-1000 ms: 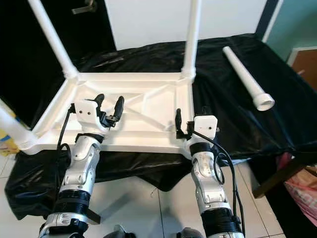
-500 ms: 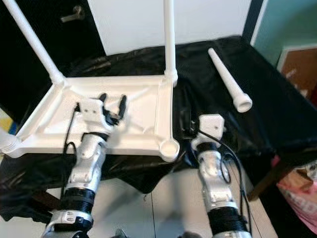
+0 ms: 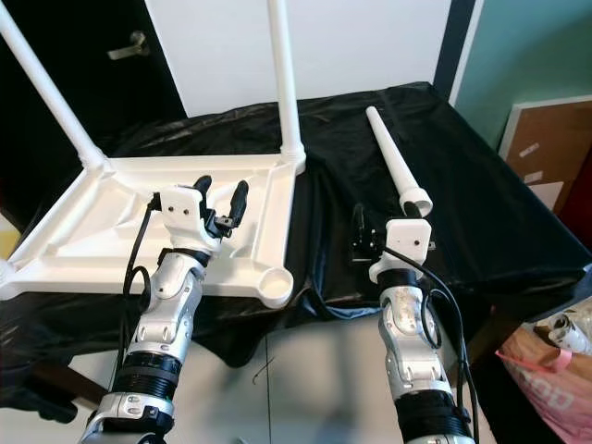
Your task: Building children table
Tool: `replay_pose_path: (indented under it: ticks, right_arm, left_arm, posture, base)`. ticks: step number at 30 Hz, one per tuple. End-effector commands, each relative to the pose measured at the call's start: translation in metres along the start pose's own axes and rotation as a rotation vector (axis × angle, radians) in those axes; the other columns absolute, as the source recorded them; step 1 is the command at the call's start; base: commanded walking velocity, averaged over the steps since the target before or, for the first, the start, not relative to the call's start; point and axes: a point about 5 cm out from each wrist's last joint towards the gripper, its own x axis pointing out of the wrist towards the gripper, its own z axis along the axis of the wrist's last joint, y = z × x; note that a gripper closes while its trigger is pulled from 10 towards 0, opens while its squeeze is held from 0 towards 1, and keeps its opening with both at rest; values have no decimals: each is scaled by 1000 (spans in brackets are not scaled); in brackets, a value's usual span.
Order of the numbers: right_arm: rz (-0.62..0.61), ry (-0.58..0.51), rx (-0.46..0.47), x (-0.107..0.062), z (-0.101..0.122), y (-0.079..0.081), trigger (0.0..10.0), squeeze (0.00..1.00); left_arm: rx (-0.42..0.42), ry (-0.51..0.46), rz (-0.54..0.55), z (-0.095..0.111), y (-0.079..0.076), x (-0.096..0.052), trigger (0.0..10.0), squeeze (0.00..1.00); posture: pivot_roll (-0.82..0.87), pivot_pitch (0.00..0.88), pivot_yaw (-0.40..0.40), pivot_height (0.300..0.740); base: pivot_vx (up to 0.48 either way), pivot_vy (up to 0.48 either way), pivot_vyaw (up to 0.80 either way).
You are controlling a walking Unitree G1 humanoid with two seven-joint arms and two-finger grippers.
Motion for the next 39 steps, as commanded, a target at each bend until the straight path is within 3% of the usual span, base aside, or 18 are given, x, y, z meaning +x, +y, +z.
replay_pose_path:
  ticks: [1, 13, 23, 26, 39]
  right_arm:
    - [-12, 2, -10, 0, 0, -5, 10000, 0]
    - [-13, 11, -14, -1, -1, -8, 10000, 0]
    - [-3, 43, -29, 2, -3, -15, 10000, 0]
    - [-10, 58, -48, 6, -4, -22, 10000, 0]
    - [0, 65, -98, 17, -4, -33, 10000, 0]
  left_arm:
    - [-15, 1, -5, -1, -5, 1, 10000, 0]
    - [-61, -10, -1, 3, -9, 3, 10000, 0]
    - [-83, -6, -104, 11, -21, 5, 10000, 0]
    - [-90, -17, -188, 18, -31, 3, 10000, 0]
    - [-118, 1, -229, 23, -32, -3, 10000, 0]
  posture:
    - [-139, 0, 48, 740]
    - [-142, 2, 49, 740]
    - [-138, 24, 46, 740]
    - [-131, 40, 53, 740]
    - [-114, 74, 60, 740]
  base:
    - [0, -311, 0]
    - [0, -42, 0]
    - [0, 0, 0]
    - [0, 0, 0]
    - [0, 0, 0]
